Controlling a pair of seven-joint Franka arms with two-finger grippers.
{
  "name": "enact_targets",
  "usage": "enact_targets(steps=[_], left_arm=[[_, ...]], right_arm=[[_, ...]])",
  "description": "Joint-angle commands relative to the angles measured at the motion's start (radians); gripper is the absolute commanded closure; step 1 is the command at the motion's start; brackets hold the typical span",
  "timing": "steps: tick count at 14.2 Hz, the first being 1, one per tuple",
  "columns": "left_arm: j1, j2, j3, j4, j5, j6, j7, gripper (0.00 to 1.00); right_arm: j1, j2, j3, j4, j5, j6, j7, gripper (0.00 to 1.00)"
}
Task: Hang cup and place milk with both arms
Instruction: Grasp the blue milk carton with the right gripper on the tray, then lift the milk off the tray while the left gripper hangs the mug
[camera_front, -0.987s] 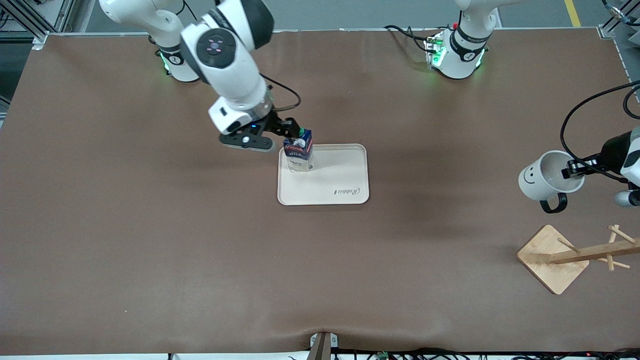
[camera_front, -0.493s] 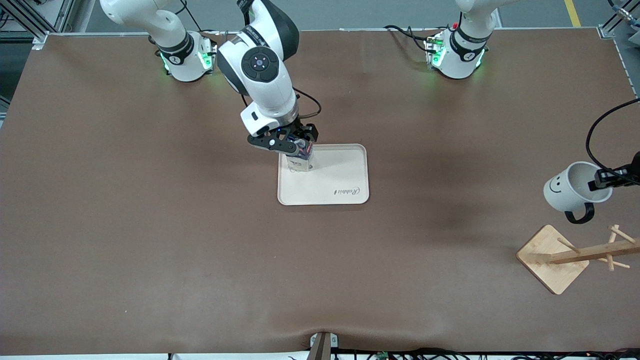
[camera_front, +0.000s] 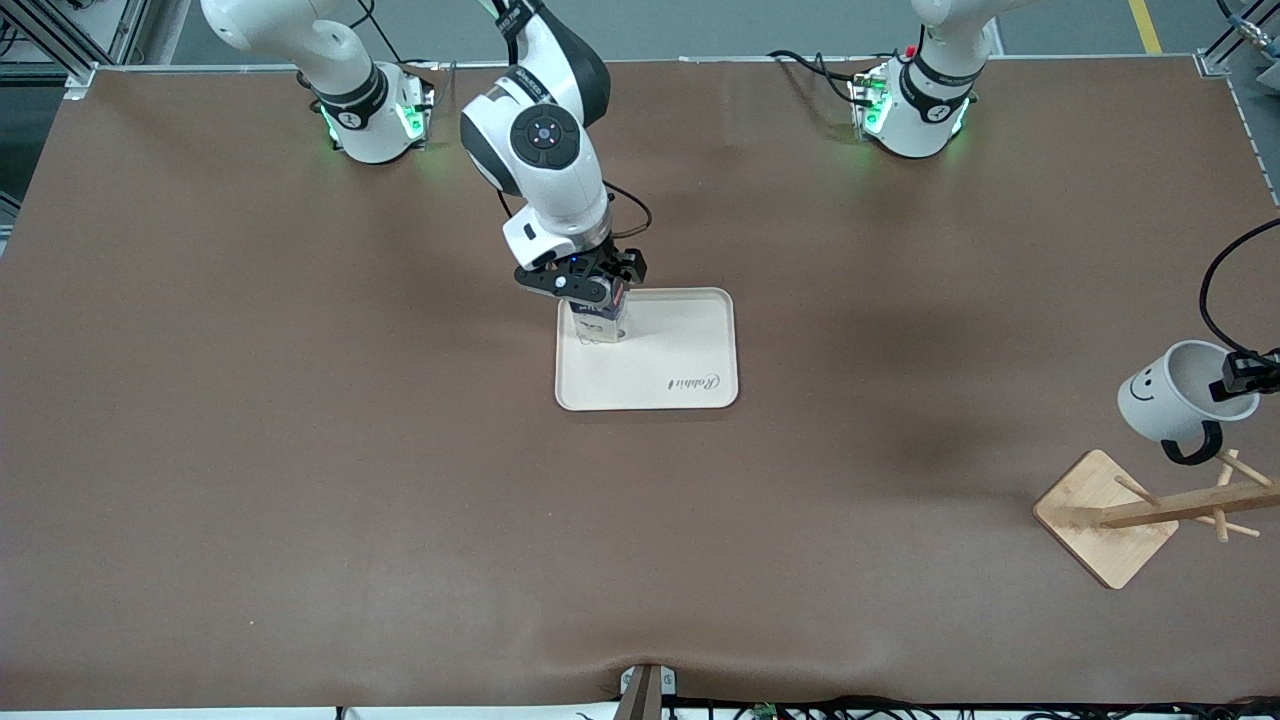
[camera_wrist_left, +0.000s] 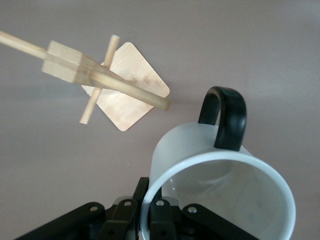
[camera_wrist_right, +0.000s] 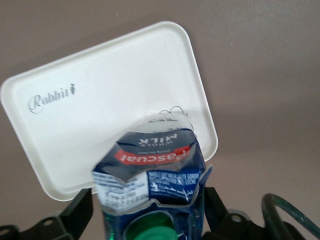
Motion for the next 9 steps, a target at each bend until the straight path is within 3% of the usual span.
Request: enact_targets(steps=[1, 4, 9], left_arm=[[0.024, 0.026, -0.004, 0.028, -0.004, 0.028, 0.058, 1.0], [0.035, 0.044, -0.004, 0.042, -0.005, 0.033, 0.071, 1.0], [0.061, 0.061, -0.006, 0.048, -0.025, 0.065, 0.069, 1.0]], right_arm=[[0.013, -0.006, -0.011, 0.01, -0.033, -0.06, 0.023, 1.0], [-0.015, -0.01, -0.017, 0.062, -0.033, -0.144, 0.025, 1.0], [-0.148, -0.012, -0.017, 0.301, -0.016, -0.417, -0.004, 1.0]])
